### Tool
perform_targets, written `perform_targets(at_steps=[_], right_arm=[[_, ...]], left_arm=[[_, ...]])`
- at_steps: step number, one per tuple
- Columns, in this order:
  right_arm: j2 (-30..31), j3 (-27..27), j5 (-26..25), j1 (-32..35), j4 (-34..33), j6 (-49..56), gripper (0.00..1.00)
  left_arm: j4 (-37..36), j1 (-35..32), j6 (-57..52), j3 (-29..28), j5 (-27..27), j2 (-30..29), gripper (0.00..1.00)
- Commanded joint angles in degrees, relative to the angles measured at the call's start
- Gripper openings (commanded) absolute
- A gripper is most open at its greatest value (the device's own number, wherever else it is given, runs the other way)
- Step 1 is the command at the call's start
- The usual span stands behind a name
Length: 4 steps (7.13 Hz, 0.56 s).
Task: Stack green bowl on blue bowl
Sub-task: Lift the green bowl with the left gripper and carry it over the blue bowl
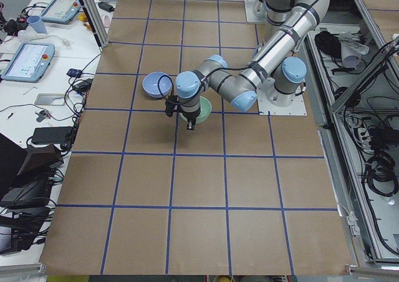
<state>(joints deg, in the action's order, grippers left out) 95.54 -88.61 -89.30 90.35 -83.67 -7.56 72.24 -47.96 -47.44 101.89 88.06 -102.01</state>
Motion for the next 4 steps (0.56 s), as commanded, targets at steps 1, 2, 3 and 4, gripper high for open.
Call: perform_targets(at_steps=[1, 2, 3, 4], right_arm=[[0.0, 0.0, 0.0, 0.0, 0.1, 0.0, 1.0], [0.0, -0.1, 0.0, 0.0, 0.1, 0.0, 1.0], [0.0, 0.0, 0.0, 0.0, 0.0, 0.0, 1.0], [0.0, 0.0, 0.0, 0.0, 0.1, 0.0, 1.0]], left_arm=[[0.5, -5.6, 8.4, -1.1, -1.1, -0.2, 0.0], [0.3, -6.7, 12.6, -3.1, -7.7, -1.8, 0.0], [1.9, -8.0, 16.5, -5.9, -10.7, -3.0, 0.0], [3.7, -10.8, 17.7, -7.1, -11.0, -4.3, 0.0]])
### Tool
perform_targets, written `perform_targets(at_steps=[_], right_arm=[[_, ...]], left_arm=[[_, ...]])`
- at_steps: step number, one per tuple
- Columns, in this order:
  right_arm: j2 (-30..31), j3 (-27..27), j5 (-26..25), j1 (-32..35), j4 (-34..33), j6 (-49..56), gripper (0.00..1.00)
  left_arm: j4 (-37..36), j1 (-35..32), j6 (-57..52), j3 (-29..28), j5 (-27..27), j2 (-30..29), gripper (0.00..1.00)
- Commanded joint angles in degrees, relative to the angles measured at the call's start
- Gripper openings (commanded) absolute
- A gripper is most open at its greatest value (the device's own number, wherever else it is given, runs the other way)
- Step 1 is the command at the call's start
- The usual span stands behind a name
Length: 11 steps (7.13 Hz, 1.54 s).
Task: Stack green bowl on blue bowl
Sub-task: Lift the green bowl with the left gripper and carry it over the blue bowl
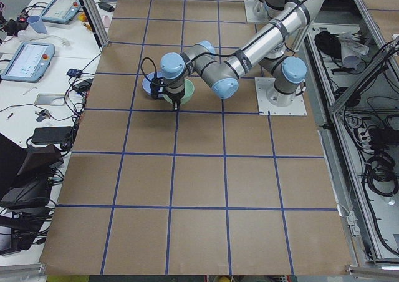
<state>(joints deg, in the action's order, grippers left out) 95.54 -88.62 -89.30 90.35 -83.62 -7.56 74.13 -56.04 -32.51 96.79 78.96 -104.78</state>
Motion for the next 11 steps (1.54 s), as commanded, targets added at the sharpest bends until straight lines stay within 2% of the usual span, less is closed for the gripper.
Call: perform_targets(at_steps=[1, 2, 4, 7, 9, 11], right_arm=[[0.0, -0.1, 0.0, 0.0, 0.0, 0.0, 1.0], [0.0, -0.1, 0.0, 0.0, 0.0, 0.0, 1.0], [0.0, -0.1, 0.0, 0.0, 0.0, 0.0, 1.0], [0.0, 0.0, 0.0, -0.1, 0.0, 0.0, 1.0], [0.0, -0.1, 0.0, 0.0, 0.0, 0.0, 1.0], [0.0, 0.0, 0.0, 0.0, 0.0, 0.0, 1.0]], left_arm=[[1.6, -4.8, 7.1, -3.5, -2.0, -2.9, 0.0], [2.0, -7.0, 8.2, -5.7, -2.9, -3.3, 0.0], [1.2, -8.0, 13.8, -6.6, -7.0, -5.9, 0.0], [-0.6, -9.4, 15.7, -6.7, -7.0, -8.3, 0.0], [-5.7, -11.4, 16.4, -6.6, -6.8, -10.0, 0.0], [-7.0, -11.7, 18.1, -6.7, -7.0, -11.0, 0.0]])
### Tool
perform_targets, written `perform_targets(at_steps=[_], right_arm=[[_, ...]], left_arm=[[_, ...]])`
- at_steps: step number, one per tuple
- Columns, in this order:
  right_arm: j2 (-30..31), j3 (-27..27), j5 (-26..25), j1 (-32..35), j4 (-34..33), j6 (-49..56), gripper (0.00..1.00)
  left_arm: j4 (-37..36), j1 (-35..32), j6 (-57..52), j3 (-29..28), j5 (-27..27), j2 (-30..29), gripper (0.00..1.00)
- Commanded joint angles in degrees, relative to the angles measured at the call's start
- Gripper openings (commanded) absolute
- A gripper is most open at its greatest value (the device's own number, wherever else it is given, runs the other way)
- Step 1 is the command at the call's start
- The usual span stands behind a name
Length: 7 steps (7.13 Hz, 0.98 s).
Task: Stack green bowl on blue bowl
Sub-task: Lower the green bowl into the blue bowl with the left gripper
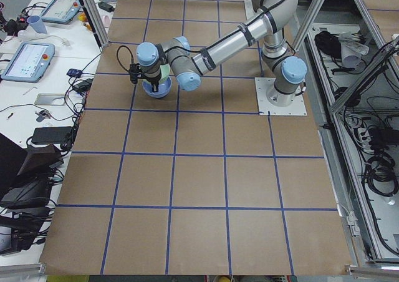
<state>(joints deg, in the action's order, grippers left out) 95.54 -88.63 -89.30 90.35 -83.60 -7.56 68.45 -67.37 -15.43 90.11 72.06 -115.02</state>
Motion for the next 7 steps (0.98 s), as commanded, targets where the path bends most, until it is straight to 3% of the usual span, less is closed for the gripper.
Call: perform_targets(at_steps=[1, 7], right_arm=[[0.0, -0.1, 0.0, 0.0, -0.1, 0.0, 1.0], [0.0, -0.1, 0.0, 0.0, 0.0, 0.0, 1.0]], left_arm=[[-1.4, -0.5, 0.9, 0.1, 0.0, -1.2, 0.0], [-1.4, -0.6, 0.9, 0.7, 0.0, -1.7, 0.0]])
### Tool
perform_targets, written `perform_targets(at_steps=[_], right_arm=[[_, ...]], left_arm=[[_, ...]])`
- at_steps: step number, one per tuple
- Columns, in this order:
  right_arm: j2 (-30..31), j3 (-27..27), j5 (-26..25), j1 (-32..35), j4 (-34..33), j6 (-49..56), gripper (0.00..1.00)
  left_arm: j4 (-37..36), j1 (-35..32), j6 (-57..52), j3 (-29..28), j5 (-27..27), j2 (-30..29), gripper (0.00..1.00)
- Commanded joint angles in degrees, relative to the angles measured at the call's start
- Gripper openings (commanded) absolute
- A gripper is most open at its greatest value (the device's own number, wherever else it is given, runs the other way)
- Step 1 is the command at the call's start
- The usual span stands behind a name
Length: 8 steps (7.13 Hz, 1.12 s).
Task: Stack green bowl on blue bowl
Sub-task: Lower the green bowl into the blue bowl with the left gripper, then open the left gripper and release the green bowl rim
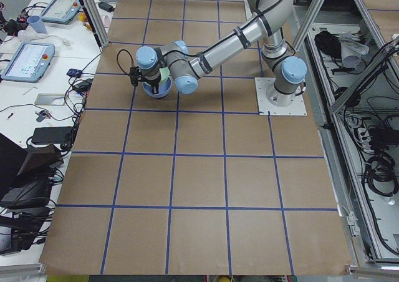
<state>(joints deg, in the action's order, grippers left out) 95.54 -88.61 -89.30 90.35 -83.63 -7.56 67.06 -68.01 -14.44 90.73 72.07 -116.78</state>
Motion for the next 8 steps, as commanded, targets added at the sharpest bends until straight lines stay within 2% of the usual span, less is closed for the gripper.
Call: perform_targets(at_steps=[1, 2, 6, 7, 8], right_arm=[[0.0, 0.0, 0.0, 0.0, 0.0, 0.0, 1.0], [0.0, -0.1, 0.0, 0.0, 0.0, 0.0, 1.0], [0.0, 0.0, 0.0, 0.0, 0.0, 0.0, 1.0], [0.0, -0.1, 0.0, 0.0, 0.0, 0.0, 1.0], [0.0, 0.0, 0.0, 0.0, 0.0, 0.0, 1.0]], left_arm=[[0.4, 0.0, 0.0, 0.1, 0.1, 0.0, 0.07], [0.8, 0.1, 0.1, 0.1, 0.0, 0.0, 0.99], [1.3, 0.1, -0.1, 0.1, 0.6, 1.5, 1.0], [3.4, -0.1, -0.1, -0.2, 0.7, 2.8, 1.0], [5.8, -0.7, 0.0, -0.7, 3.1, 4.4, 1.0]])
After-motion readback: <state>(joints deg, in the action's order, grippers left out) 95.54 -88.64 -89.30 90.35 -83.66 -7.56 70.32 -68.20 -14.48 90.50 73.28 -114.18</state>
